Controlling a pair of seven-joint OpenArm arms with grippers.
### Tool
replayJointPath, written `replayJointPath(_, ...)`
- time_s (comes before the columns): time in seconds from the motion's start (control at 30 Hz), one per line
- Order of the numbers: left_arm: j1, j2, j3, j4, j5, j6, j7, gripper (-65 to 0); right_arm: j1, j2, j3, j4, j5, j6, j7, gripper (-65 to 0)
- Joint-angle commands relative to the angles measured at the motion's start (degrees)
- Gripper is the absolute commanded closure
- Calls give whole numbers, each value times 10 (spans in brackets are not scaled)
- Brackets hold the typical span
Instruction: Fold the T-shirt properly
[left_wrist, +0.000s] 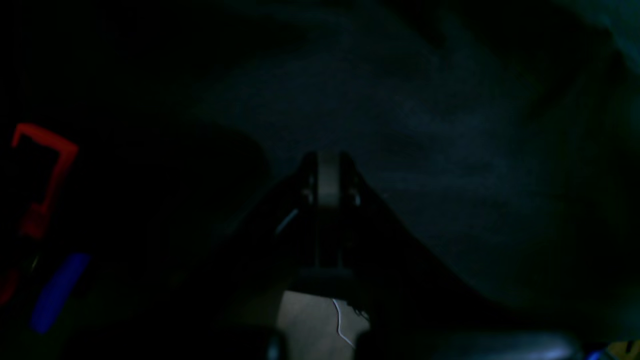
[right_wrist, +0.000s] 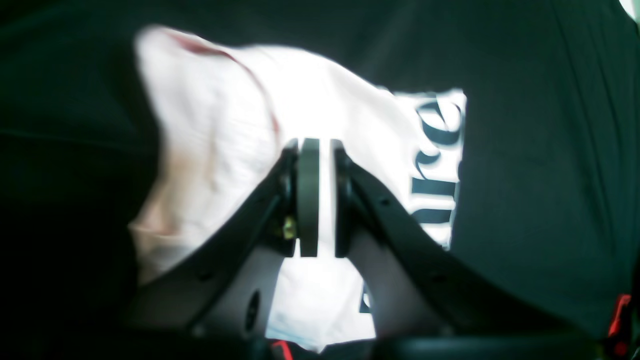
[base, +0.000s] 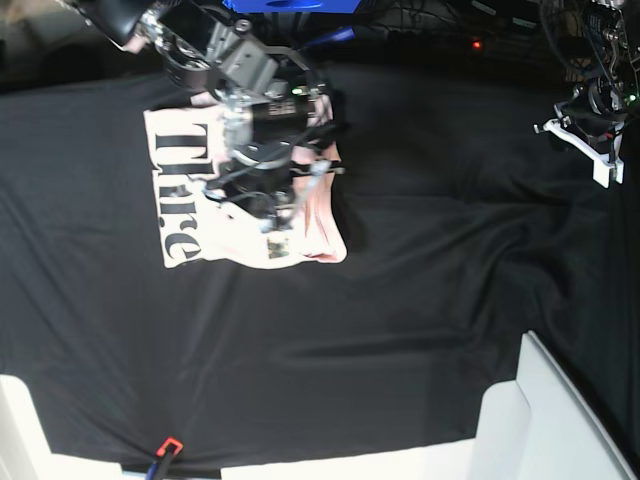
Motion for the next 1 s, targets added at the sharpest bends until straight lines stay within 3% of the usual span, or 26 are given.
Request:
replayJointPath(0.0, -2, -11, -4, 7, -2, -1, -8, 0, -4, -7, 7, 10, -7, -3, 25, 0)
replayJointPath(0.1, -3, -11, -4, 7, -2, -1, -8, 0, -34, -9, 13, 10, -8, -3, 42, -6)
replayJointPath(0.17, -3, -11, -4, 7, -2, -1, -8, 0, -50, -15, 8, 6, -8, -3, 42, -46)
replayJointPath(0.23, -3, -11, -3, 7, -2, -1, -8, 0, -58, -24, -16, -15, -10, -3, 41, -125)
replayJointPath(0.4, -5, -11, -4, -22, -2, -1, -8, 0, -60, -27, -69, -87, 1, -3, 46, -415)
replayJointPath(0.47, -5, -12, -4, -31, -2, -1, -8, 0, -60, -24, -72, -88, 9, -3, 47, -476)
replayJointPath(0.67, -5, -12, -8, -42, -2, -1, -8, 0, -56, -24, -74, -90, 10, 3, 46, -476)
replayJointPath(0.77, -5, -12, -6, -39, -2, -1, -8, 0, -58, -24, -74, -82, 7, 68, 46, -474)
replayJointPath(0.97, -4, -11, -3, -13, -2, -1, -8, 0, -58, -23, -64, -13, 6, 55, 42, -474)
